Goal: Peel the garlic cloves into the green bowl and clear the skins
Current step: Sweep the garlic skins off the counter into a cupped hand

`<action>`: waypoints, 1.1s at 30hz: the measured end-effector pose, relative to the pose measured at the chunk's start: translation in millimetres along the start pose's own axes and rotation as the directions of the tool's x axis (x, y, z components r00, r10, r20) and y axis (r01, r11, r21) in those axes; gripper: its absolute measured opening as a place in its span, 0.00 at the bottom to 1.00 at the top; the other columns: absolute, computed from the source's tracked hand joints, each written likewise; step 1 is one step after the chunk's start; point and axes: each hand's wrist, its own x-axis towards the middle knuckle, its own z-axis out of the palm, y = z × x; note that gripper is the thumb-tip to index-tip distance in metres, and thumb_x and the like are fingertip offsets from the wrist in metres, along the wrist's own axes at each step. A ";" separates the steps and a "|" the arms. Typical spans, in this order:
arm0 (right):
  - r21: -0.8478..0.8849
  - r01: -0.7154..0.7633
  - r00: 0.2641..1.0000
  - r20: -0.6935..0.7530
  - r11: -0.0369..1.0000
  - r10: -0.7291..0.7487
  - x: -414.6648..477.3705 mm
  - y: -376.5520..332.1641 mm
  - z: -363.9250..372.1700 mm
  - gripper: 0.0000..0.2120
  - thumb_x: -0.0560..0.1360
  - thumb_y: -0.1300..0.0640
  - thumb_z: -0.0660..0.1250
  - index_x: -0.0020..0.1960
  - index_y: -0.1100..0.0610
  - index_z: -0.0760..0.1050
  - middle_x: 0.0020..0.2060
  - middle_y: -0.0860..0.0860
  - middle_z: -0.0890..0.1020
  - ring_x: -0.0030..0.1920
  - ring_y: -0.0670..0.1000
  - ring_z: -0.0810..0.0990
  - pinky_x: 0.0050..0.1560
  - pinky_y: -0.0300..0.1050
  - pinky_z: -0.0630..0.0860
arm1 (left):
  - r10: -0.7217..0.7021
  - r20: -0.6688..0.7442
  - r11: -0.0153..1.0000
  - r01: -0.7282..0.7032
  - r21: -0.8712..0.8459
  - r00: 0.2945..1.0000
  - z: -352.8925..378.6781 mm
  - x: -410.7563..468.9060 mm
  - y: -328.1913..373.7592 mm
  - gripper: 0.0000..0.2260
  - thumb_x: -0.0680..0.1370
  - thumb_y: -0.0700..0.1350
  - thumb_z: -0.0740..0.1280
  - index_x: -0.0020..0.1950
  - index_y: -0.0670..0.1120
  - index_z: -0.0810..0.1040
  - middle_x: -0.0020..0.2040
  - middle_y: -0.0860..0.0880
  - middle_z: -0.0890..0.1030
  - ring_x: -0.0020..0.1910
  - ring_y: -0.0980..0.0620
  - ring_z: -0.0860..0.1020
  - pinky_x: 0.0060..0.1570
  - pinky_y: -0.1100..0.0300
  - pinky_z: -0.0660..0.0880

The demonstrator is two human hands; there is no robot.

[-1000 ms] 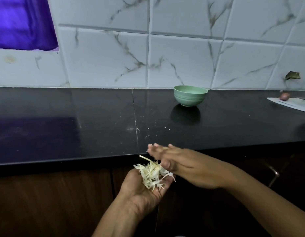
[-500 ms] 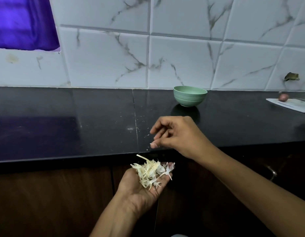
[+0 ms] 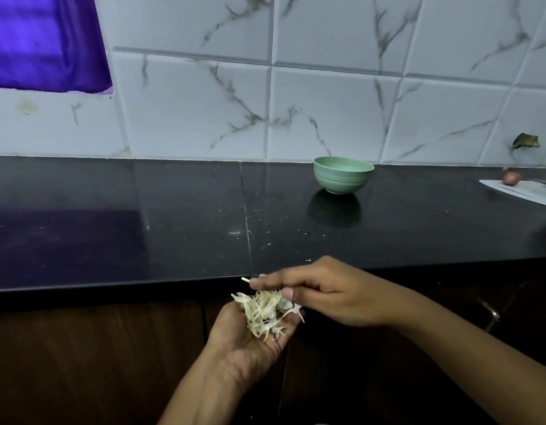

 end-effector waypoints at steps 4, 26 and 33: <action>-0.052 -0.184 0.965 -0.198 0.981 0.171 20.9 27.5 -29.2 0.18 0.81 0.57 0.58 0.69 0.48 0.70 0.58 0.37 0.78 0.56 0.39 0.79 0.60 0.38 0.72 | -0.021 -0.039 0.999 0.022 0.036 0.999 0.6 -1.2 -0.7 0.20 0.81 0.42 0.50 0.49 0.29 0.76 0.42 0.29 0.81 0.32 0.34 0.82 0.28 0.42 0.78; -0.364 -0.291 0.945 0.032 0.885 0.325 9.7 42.4 -19.4 0.29 0.81 0.44 0.46 0.77 0.54 0.44 0.77 0.46 0.47 0.74 0.39 0.45 0.74 0.40 0.41 | -0.061 -0.038 0.997 0.063 0.047 0.997 4.7 12.3 -10.2 0.21 0.81 0.42 0.50 0.49 0.29 0.77 0.43 0.30 0.82 0.33 0.35 0.83 0.29 0.43 0.78; 0.175 -0.117 0.993 0.043 0.978 0.111 8.3 14.2 -32.7 0.23 0.80 0.43 0.48 0.72 0.47 0.65 0.71 0.40 0.67 0.71 0.37 0.63 0.72 0.37 0.57 | -0.043 -0.034 0.997 0.045 0.057 0.999 3.0 6.5 -8.5 0.20 0.81 0.41 0.50 0.49 0.28 0.77 0.45 0.30 0.81 0.34 0.34 0.82 0.31 0.43 0.78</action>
